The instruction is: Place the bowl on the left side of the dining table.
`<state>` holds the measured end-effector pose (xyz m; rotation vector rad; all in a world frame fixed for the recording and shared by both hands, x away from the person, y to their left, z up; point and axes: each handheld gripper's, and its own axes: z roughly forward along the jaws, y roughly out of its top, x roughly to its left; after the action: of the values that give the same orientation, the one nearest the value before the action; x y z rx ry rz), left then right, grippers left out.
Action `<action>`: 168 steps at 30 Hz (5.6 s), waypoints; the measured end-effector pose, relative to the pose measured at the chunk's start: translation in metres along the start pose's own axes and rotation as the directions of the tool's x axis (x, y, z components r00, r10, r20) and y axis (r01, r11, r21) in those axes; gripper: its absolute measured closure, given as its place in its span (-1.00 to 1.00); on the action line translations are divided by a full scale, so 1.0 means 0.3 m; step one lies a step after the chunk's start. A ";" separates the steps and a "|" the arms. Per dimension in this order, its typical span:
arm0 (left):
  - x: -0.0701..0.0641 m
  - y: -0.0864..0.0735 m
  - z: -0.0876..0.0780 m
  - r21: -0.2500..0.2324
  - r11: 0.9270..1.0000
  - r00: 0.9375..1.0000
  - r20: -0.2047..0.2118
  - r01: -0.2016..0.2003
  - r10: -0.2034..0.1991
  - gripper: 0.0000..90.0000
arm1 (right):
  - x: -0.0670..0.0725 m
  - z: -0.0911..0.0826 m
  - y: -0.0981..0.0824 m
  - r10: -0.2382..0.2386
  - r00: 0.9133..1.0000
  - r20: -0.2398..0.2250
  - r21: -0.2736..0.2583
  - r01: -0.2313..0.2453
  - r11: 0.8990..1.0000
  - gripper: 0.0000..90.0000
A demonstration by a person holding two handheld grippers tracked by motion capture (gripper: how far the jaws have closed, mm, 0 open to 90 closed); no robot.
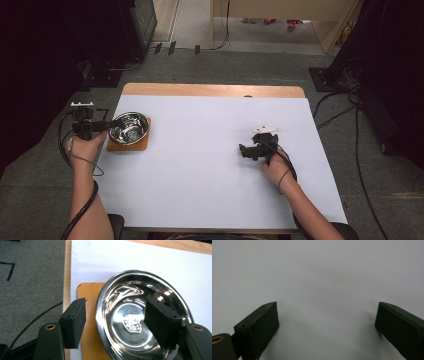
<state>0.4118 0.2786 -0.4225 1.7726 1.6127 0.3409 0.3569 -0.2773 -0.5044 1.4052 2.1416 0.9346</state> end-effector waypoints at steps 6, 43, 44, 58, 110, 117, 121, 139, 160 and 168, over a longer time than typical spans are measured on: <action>-0.031 0.005 -0.016 -0.012 1.000 1.000 0.016 -0.012 0.012 -0.23 | 0.000 0.000 0.000 0.000 1.000 0.000 0.000 0.000 1.000 -0.89; -0.289 0.007 0.059 0.029 0.977 0.967 0.152 -0.212 0.206 -0.25 | -0.001 0.000 0.000 -0.002 1.000 0.000 0.001 0.002 1.000 -0.89; -0.297 0.006 0.061 0.028 0.975 0.965 0.155 -0.218 0.211 -0.25 | -0.001 0.000 0.000 -0.002 1.000 0.000 0.001 0.002 1.000 -0.89; -0.402 -0.014 0.108 0.008 0.958 0.934 0.225 -0.287 0.278 -0.25 | -0.001 0.000 0.000 -0.003 1.000 0.000 0.000 0.003 1.000 -0.89; -0.709 -0.181 0.306 -0.026 0.844 0.775 0.382 -0.535 0.503 -0.52 | -0.001 0.000 0.000 -0.004 1.000 0.001 -0.001 0.004 1.000 -0.89; -0.747 -0.201 0.315 -0.029 0.826 0.744 0.417 -0.562 0.521 -0.53 | 0.000 0.000 0.000 -0.001 1.000 0.001 0.001 0.001 1.000 -0.89; -0.768 -0.220 0.326 -0.012 0.805 0.720 0.441 -0.593 0.536 -0.53 | 0.000 -0.001 0.000 -0.001 1.000 0.001 0.002 0.001 1.000 -0.89; -0.861 -0.284 0.365 -0.035 0.747 0.639 0.493 -0.664 0.591 -0.66 | 0.000 0.000 0.000 -0.001 1.000 0.000 0.001 0.001 1.000 -0.89; -0.901 -0.336 0.379 -0.094 0.701 0.591 0.466 -0.707 0.659 -1.00 | -0.001 0.000 0.000 -0.002 1.000 0.001 0.001 0.002 1.000 -0.89; -0.915 -0.350 0.377 -0.097 0.670 0.577 0.428 -0.736 0.696 -1.00 | -0.001 0.000 -0.001 -0.002 1.000 0.001 0.000 0.002 1.000 -0.89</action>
<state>0.3505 -0.0203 -0.5003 2.3253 0.5263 0.2052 0.3568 -0.2774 -0.5045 1.4030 2.1418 0.9326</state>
